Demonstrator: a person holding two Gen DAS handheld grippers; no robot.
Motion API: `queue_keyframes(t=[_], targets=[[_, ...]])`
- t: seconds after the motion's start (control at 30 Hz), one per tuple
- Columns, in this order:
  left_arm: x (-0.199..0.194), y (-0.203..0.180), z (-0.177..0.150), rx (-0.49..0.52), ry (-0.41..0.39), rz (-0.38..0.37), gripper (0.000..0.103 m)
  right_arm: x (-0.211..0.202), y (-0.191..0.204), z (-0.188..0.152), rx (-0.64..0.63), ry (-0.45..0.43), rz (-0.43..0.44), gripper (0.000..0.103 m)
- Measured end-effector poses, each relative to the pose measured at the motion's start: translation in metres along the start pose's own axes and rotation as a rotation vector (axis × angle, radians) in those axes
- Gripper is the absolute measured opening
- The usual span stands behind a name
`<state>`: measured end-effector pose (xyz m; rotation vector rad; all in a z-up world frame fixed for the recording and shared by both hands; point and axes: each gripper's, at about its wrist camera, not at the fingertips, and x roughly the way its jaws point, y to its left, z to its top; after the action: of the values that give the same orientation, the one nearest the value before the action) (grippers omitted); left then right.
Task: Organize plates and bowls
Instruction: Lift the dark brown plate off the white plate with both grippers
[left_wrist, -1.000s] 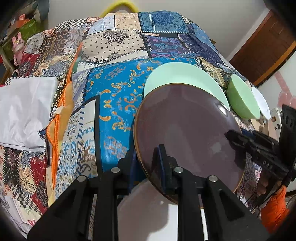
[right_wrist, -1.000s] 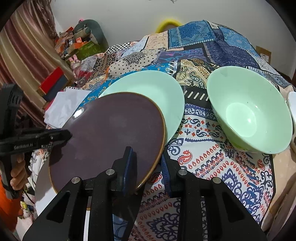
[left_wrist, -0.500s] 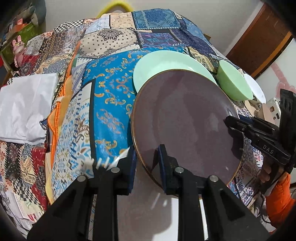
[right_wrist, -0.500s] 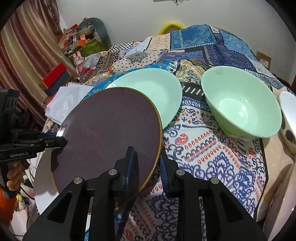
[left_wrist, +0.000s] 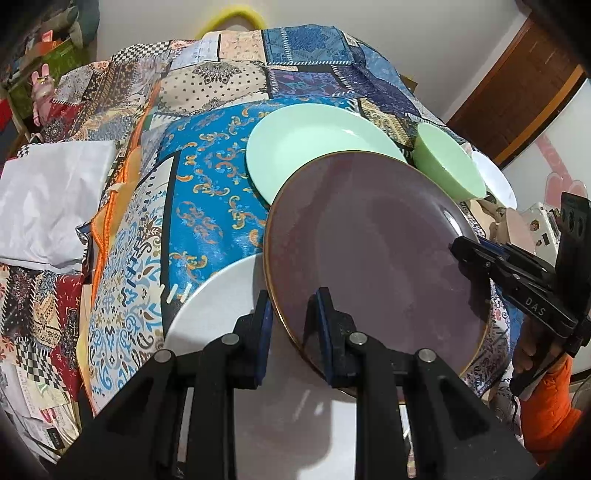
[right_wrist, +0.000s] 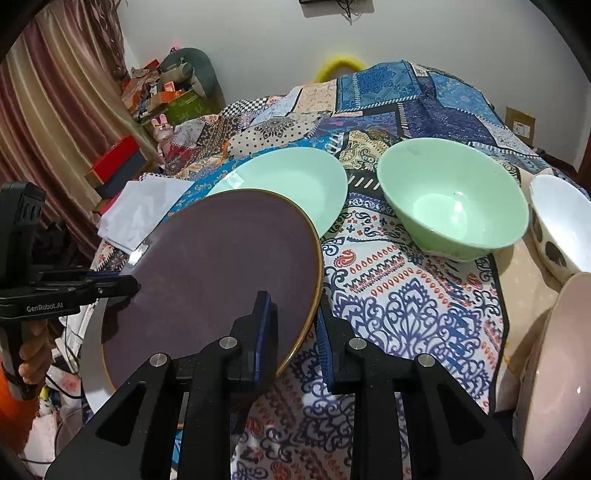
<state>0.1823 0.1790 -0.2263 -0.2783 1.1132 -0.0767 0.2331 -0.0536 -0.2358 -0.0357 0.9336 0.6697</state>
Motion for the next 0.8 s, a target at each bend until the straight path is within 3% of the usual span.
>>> queue_keyframes(t=[0.8], targets=[[-0.051,-0.084,-0.032,0.069,-0.051,-0.029,0.022,-0.082,-0.021,-0.033,0.035,-0.107,-0.019,0.021]])
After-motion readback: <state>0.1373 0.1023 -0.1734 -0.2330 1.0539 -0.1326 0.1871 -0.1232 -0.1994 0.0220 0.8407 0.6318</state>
